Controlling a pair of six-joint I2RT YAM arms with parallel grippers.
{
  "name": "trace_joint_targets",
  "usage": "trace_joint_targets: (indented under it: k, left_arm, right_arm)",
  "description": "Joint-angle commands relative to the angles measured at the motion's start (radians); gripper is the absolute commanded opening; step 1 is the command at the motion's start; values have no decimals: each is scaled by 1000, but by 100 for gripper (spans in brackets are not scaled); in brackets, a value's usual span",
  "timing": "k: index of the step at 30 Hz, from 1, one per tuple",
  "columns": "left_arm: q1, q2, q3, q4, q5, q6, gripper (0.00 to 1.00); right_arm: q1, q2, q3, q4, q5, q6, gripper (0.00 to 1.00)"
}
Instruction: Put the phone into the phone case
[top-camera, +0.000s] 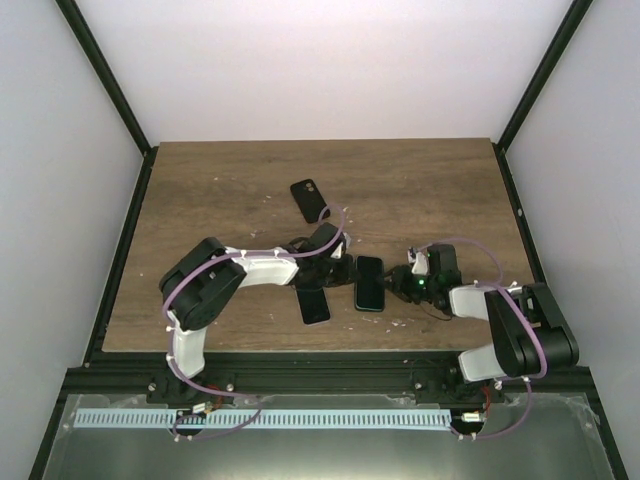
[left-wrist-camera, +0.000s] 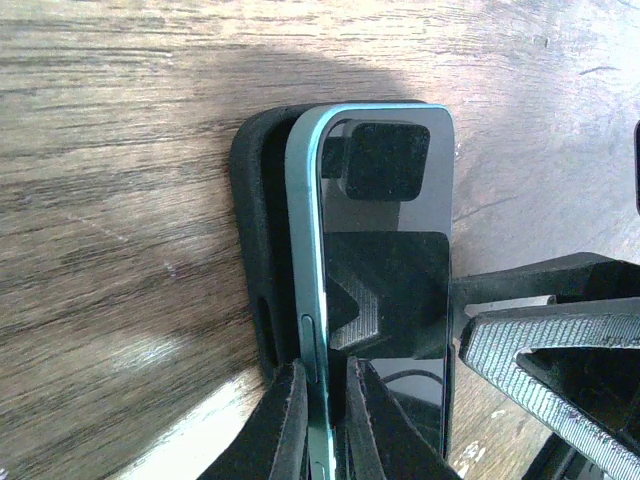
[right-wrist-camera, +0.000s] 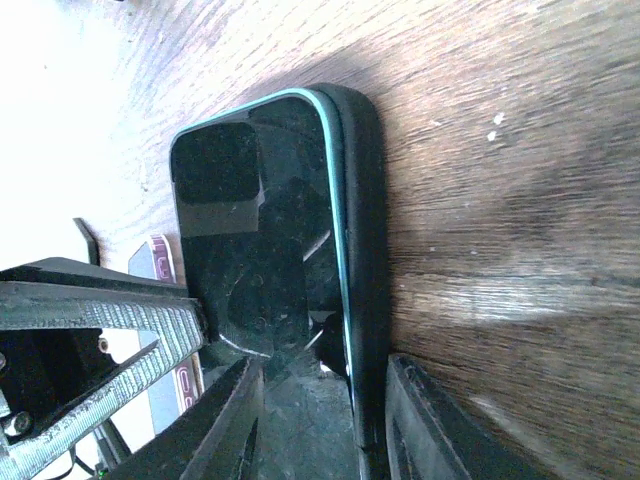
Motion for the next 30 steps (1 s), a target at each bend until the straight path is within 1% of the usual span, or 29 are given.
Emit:
trace_joint_targets:
  k: [1, 4, 6, 10, 18, 22, 27, 30]
  left_arm:
    - [-3, 4, -57, -34, 23, 13, 9]
    - [6, -13, -81, -10, 34, 10, 11]
    - [5, -15, -80, 2, 52, 13, 14]
    - [4, -14, -79, 18, 70, 8, 16]
    - [4, -20, -95, 62, 83, -19, 16]
    - [4, -46, -95, 46, 79, -13, 24]
    - [6, -80, -95, 11, 10, 8, 27]
    - [9, -62, -93, 33, 37, 20, 27]
  right_arm:
    - [23, 12, -27, 82, -119, 68, 36]
    - [22, -25, -34, 45, -54, 59, 37]
    - [22, -58, -31, -1, -9, 35, 40]
    - [22, -98, -21, -74, 37, 1, 44]
    - [24, -30, -16, -43, -12, 7, 51]
    - [23, -15, -16, -19, -34, 15, 52]
    - [24, -4, -26, 25, -61, 36, 52]
    - [24, -1, -33, 42, -72, 45, 52]
